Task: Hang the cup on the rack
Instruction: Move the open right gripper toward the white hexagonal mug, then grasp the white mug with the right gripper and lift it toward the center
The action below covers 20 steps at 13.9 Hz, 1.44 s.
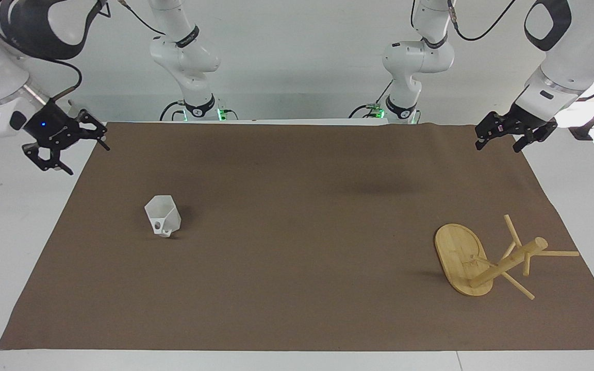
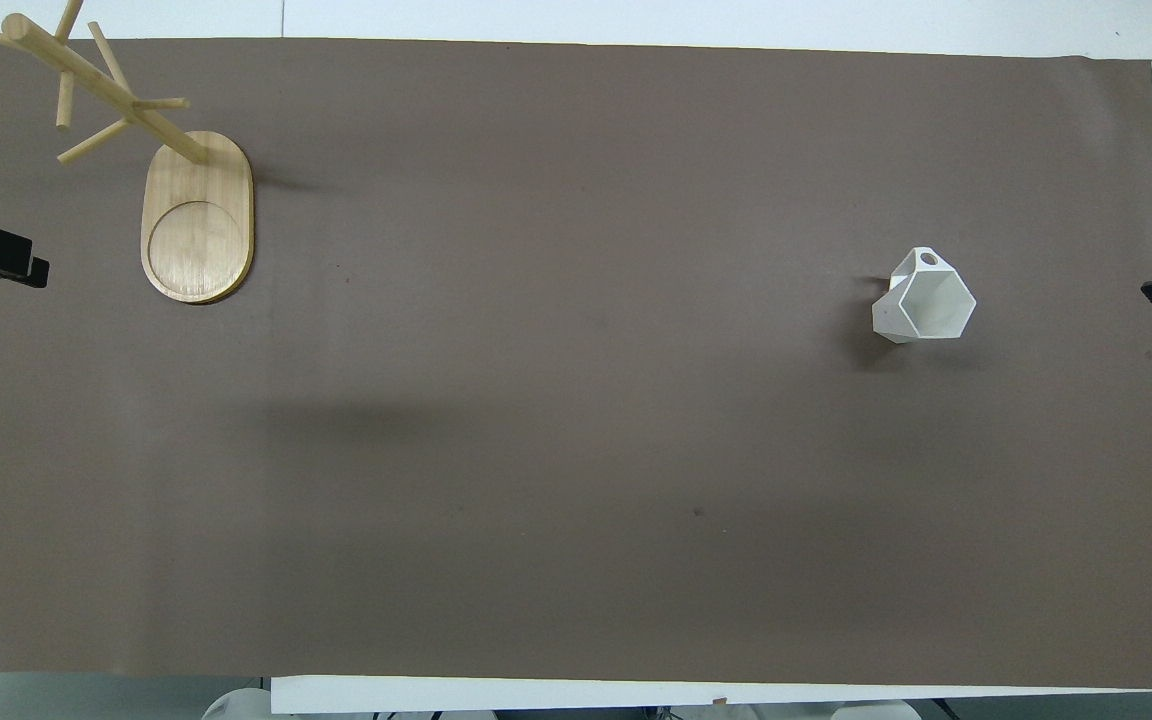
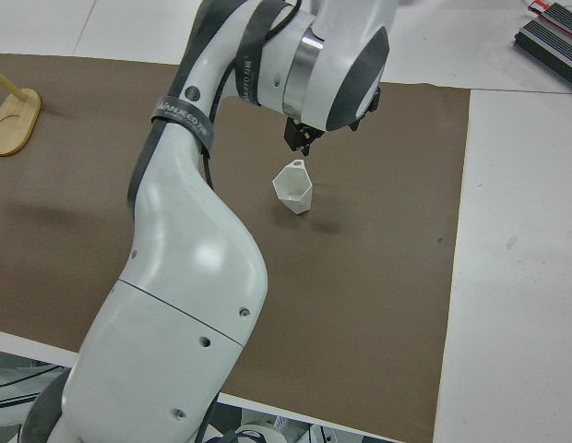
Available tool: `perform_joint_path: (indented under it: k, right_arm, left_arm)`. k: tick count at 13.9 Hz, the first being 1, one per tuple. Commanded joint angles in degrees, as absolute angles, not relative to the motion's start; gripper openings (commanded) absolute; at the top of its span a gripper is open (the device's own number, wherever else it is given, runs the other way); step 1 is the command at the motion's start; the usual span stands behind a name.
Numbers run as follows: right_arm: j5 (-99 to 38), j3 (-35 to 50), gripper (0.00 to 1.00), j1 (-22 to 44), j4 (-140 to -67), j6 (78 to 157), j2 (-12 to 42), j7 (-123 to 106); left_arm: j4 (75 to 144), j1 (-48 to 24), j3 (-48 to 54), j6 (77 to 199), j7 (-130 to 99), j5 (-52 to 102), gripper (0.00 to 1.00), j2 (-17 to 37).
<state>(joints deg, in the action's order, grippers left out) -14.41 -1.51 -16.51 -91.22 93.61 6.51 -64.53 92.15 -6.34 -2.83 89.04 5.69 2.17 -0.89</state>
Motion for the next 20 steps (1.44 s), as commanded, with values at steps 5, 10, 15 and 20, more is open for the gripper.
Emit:
perform_joint_path:
  k: [5,10,15,20]
  right_arm:
    - [-37.59,-0.88,1.0,-23.81,-93.16,95.63,18.79,-104.97]
    - [-51.47,-0.88,1.0,-27.94,-99.66,94.41,25.12,-123.89]
    - [-56.16,-0.88,1.0,-31.46,-99.49,88.25,32.78,-135.87]
    - [-55.9,-0.18,1.0,-29.89,-98.96,86.4,36.3,-141.23]
  left_arm:
    - [93.08,-5.45,-2.2,89.82,5.27,2.81,1.0,-1.58]
    - [93.08,-5.45,-2.2,89.82,5.27,2.81,1.0,-1.58]
    - [93.08,-5.45,-2.2,89.82,5.27,2.81,1.0,-1.58]
    - [93.08,-5.54,-2.2,89.82,5.27,2.81,1.0,-1.58]
